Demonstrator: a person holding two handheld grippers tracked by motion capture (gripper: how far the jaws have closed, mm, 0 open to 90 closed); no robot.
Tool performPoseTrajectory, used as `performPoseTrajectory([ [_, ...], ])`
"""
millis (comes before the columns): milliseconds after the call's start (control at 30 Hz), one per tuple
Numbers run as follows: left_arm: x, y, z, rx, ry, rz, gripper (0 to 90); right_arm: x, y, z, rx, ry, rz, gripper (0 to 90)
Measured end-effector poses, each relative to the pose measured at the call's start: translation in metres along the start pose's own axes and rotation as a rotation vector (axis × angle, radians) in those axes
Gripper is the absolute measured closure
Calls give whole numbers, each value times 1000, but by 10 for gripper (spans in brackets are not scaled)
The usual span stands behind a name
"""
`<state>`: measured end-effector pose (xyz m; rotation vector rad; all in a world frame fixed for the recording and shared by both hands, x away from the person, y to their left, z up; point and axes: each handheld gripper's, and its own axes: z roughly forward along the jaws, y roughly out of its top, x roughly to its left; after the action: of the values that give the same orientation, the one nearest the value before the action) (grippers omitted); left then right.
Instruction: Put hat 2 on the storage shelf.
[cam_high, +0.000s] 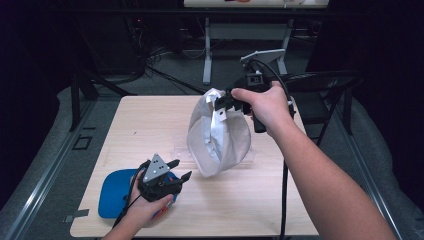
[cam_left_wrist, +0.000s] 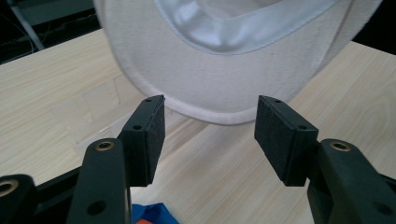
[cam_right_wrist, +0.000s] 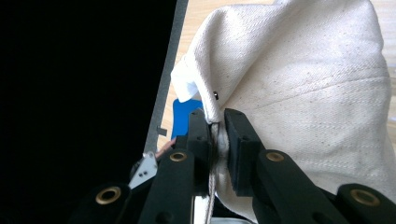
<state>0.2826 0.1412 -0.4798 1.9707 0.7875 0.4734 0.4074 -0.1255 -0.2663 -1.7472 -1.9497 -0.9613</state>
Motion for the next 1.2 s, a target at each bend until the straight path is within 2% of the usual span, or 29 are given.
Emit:
performPoseTrajectory([
  [200, -8, 8, 11, 1, -10, 20, 421, 7, 10, 7, -22, 7, 3, 813],
  [300, -13, 12, 17, 10, -29, 36, 421, 10, 14, 9, -22, 7, 13, 813],
  [333, -16, 13, 19, 10, -31, 46, 421, 10, 15, 10, -31, 11, 3, 813],
  [400, -22, 16, 24, 11, -22, 78, 421, 12, 17, 12, -37, 13, 7, 813],
  [467, -26, 19, 31, 17, 11, 113, 426, 13, 19, 13, -38, 17, -2, 813],
  [533, -27, 22, 36, 26, 39, 118, 434, 15, 21, 14, -37, 20, 9, 813],
  [667, -24, 26, 44, 46, 86, 114, 489, 15, 23, 15, -47, 26, 6, 813],
  [700, -24, 26, 44, 46, 86, 114, 503, 15, 23, 15, -47, 26, 6, 813],
  [733, -23, 26, 47, 65, 113, 122, 522, 15, 24, 15, -46, 31, 15, 813],
  [933, -14, 25, 52, 94, 146, 139, 648, 17, 24, 16, -50, 29, 8, 812],
  [1100, -5, 27, 49, 88, 144, 122, 722, 17, 25, 16, -53, 21, 4, 812],
  [1200, 7, 28, 45, 88, 120, 106, 763, 17, 26, 16, -57, 23, 3, 811],
])
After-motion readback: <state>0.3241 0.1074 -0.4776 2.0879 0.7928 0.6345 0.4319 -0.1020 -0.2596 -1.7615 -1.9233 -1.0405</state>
